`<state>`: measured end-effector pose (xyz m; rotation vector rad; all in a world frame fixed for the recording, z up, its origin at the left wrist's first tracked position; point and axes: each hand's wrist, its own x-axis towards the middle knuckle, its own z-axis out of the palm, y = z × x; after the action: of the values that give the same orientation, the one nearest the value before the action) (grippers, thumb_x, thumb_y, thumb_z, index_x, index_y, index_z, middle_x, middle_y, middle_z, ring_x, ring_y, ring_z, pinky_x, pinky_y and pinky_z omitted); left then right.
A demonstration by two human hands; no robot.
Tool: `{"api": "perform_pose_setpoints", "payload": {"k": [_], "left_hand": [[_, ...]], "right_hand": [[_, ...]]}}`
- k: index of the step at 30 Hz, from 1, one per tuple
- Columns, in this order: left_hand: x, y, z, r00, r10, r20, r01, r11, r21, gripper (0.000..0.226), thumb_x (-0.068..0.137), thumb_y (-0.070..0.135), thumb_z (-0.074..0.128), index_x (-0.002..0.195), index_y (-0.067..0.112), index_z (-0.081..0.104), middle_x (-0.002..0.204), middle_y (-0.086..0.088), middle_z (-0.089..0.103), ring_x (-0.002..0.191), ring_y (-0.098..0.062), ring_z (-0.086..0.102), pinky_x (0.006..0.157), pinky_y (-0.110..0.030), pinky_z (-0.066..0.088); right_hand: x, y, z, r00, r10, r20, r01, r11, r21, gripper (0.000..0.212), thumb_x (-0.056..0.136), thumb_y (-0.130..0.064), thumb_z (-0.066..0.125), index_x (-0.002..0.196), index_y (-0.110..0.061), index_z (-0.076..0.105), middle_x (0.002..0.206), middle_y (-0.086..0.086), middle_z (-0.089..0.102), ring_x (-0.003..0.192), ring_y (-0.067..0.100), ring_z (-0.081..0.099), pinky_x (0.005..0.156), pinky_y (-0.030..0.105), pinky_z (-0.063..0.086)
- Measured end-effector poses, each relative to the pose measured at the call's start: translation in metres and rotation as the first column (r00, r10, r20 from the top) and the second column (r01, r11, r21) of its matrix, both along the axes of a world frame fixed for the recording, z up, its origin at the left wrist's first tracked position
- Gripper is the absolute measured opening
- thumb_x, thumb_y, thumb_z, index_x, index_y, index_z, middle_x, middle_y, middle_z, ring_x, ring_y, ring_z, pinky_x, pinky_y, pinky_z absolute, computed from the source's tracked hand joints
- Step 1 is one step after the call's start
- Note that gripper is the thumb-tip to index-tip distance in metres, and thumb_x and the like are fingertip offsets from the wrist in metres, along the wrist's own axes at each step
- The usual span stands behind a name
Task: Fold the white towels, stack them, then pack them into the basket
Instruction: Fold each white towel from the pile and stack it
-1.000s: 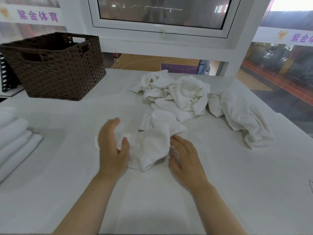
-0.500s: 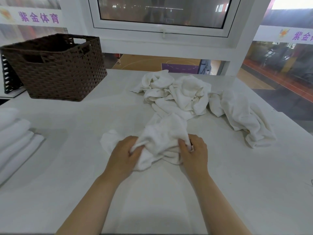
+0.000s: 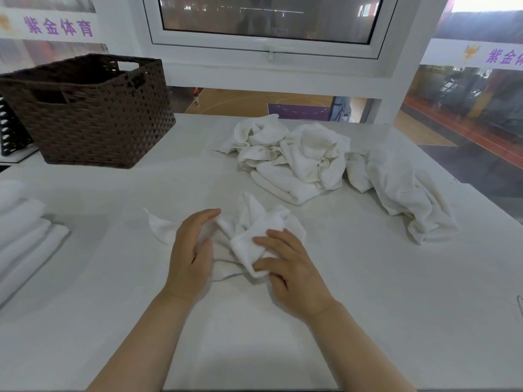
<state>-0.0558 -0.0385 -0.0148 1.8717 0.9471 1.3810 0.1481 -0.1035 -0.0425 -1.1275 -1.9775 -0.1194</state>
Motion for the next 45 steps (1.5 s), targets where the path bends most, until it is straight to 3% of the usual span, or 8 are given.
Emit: {"api": "perform_pose_setpoints", "payload": {"k": [5,11,15,21,29,35,39,45], "left_hand": [[0.002,0.006,-0.008,0.957,-0.091,-0.275,0.102,0.994,0.025,0.037,0.088,0.047,0.051,0.121,0.030,0.055,0.122,0.021,0.054,0.117,-0.007,0.051,0.097,-0.016,0.037],[-0.003,0.008,-0.007,0.973,0.060,-0.224,-0.054,0.998,0.033,0.033,0.091,0.024,0.036,0.115,0.019,0.059,0.113,0.012,0.057,0.109,-0.010,0.053,0.095,-0.024,0.040],[-0.025,0.028,-0.013,0.823,0.418,-0.384,-0.428,0.902,0.066,0.048,0.072,0.015,0.042,0.115,0.015,0.063,0.123,-0.004,0.061,0.119,-0.024,0.049,0.102,-0.039,0.033],[-0.039,0.032,-0.013,0.819,0.456,-0.348,-0.555,0.782,-0.282,0.034,0.100,0.030,0.045,0.129,0.019,0.056,0.158,-0.013,0.022,0.147,-0.027,0.010,0.121,-0.042,0.013],[-0.052,0.043,-0.021,0.759,0.523,-0.388,-0.600,0.793,-0.106,0.028,0.095,0.031,0.055,0.080,0.009,0.064,0.090,-0.005,0.062,0.095,-0.030,0.058,0.084,-0.041,0.046],[-0.054,0.040,-0.019,0.839,0.433,-0.331,-0.515,0.827,-0.224,0.035,0.091,0.002,0.045,0.121,0.016,0.057,0.124,-0.002,0.051,0.105,-0.018,0.052,0.092,-0.033,0.041],[-0.052,0.044,-0.024,0.777,0.365,-0.512,-0.506,0.847,-0.164,0.052,0.086,0.005,0.054,0.138,0.010,0.049,0.133,-0.011,0.056,0.130,-0.035,0.041,0.109,-0.044,0.034],[-0.050,0.043,-0.024,0.730,0.335,-0.595,-0.458,0.886,-0.064,0.038,0.089,0.035,0.063,0.125,0.022,0.060,0.112,-0.001,0.065,0.105,-0.026,0.059,0.090,-0.041,0.046]], "right_hand": [[-0.009,-0.005,0.002,0.999,0.041,0.032,-0.041,0.999,-0.023,0.026,0.078,0.001,0.053,0.087,-0.011,0.074,0.122,0.002,0.066,0.127,0.026,0.052,0.111,0.044,0.037],[-0.002,-0.016,0.023,0.812,-0.172,-0.558,-0.014,0.950,-0.312,0.034,0.093,-0.029,0.045,0.124,-0.024,0.056,0.075,-0.006,0.066,0.074,0.011,0.064,0.070,0.023,0.048],[0.013,-0.011,0.015,0.841,-0.361,-0.403,0.169,0.883,-0.439,0.035,0.094,-0.014,0.045,0.123,-0.027,0.060,0.052,-0.006,0.047,0.048,0.011,0.045,0.051,0.025,0.039],[0.017,-0.009,0.016,0.719,-0.539,-0.439,0.312,0.815,-0.489,0.038,0.096,-0.028,0.057,0.066,-0.006,0.048,0.061,0.003,0.050,0.056,0.010,0.044,0.056,0.027,0.036],[0.024,-0.009,0.026,0.435,-0.637,-0.636,0.300,0.769,-0.564,0.024,0.081,0.001,0.057,0.090,-0.020,0.052,0.076,-0.002,0.054,0.059,0.003,0.046,0.060,0.016,0.042],[0.037,-0.014,0.034,0.184,-0.542,-0.820,0.104,0.840,-0.533,0.056,0.071,0.014,0.036,0.103,-0.022,0.065,0.093,0.002,0.073,0.085,0.023,0.068,0.078,0.040,0.055],[0.037,-0.016,0.042,0.223,-0.539,-0.812,-0.082,0.820,-0.566,0.046,0.083,0.006,0.042,0.108,-0.021,0.068,0.097,0.010,0.073,0.084,0.028,0.067,0.077,0.040,0.054],[0.044,-0.001,0.059,0.545,-0.736,-0.402,0.104,0.535,-0.839,0.042,0.092,-0.041,0.060,0.083,-0.001,0.068,0.077,0.008,0.067,0.070,0.017,0.058,0.062,0.026,0.042]]}}
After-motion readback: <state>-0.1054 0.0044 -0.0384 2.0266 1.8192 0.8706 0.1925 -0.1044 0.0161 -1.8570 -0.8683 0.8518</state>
